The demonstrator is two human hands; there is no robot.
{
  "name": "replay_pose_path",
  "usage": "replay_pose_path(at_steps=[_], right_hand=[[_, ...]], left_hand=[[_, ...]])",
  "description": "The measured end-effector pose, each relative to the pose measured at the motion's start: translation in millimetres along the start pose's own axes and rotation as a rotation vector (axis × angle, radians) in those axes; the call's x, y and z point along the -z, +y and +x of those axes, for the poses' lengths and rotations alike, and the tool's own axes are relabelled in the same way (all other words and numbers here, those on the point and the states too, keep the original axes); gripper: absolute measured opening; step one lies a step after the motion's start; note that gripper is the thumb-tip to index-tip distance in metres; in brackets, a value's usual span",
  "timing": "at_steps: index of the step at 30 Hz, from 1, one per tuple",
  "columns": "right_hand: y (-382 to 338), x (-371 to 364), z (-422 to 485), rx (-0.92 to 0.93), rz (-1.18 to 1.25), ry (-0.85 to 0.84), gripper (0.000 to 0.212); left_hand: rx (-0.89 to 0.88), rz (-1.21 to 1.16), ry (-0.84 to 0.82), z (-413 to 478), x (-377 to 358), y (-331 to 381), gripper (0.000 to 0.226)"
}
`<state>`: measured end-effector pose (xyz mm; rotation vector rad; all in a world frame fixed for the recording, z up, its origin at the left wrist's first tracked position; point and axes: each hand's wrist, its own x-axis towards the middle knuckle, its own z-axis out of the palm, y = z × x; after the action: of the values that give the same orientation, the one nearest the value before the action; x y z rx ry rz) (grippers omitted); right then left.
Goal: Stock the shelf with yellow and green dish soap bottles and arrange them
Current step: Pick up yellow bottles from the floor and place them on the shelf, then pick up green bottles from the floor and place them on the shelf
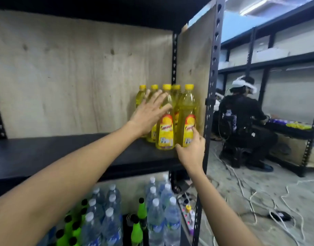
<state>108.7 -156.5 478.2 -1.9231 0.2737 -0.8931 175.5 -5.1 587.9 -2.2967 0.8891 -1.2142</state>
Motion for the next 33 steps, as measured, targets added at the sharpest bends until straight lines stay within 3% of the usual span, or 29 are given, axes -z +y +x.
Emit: replay_pose_path(at_steps=[3,5,7,9,13,16,19,21,24,26,29,33], right_hand=[[30,-2,-78,0.058,-0.001,0.016,0.057],[69,-17,-138,-0.023,-0.03,-0.105,0.048],[116,-36,-202,-0.211,-0.097,-0.304,0.044],[156,-51,-259,-0.419,-0.168,-0.512,0.043],[227,-80,-353,-0.735,-0.262,-0.848,0.038],[297,-114,-402,-0.893,-0.279,-0.852,0.038],[375,-147,-431,-0.984,-0.331,-0.855,0.074],[386,-158,-426,-1.009,-0.409,-0.845,0.091],[385,-170,-409,-0.984,-0.501,-0.781,0.087],[399,-180,-402,-1.019,-0.461,-0.781,0.081],[417,-192,-397,-1.107,-0.424,-0.791,0.083],[432,-201,-402,-1.11,-0.499,-0.781,0.075]], left_hand=[[0.23,-0.422,0.089,-101,9,36,0.064],[0.341,-0.591,0.108,-187,4,70,0.049],[0.495,-0.763,0.024,-278,-9,110,0.038],[0.701,-0.912,-0.194,-365,-34,152,0.036],[0.986,-1.034,-0.841,-501,-90,216,0.046],[1.105,-1.13,-1.237,-566,-124,251,0.048],[1.16,-1.158,-1.417,-597,-148,290,0.053],[1.166,-1.173,-1.444,-603,-159,318,0.065],[1.036,-1.069,-1.447,-608,-170,366,0.088],[0.968,-0.923,-1.479,-608,-176,389,0.088],[1.01,-0.788,-1.5,-609,-185,410,0.095],[1.046,-0.734,-1.398,-616,-197,414,0.084]])
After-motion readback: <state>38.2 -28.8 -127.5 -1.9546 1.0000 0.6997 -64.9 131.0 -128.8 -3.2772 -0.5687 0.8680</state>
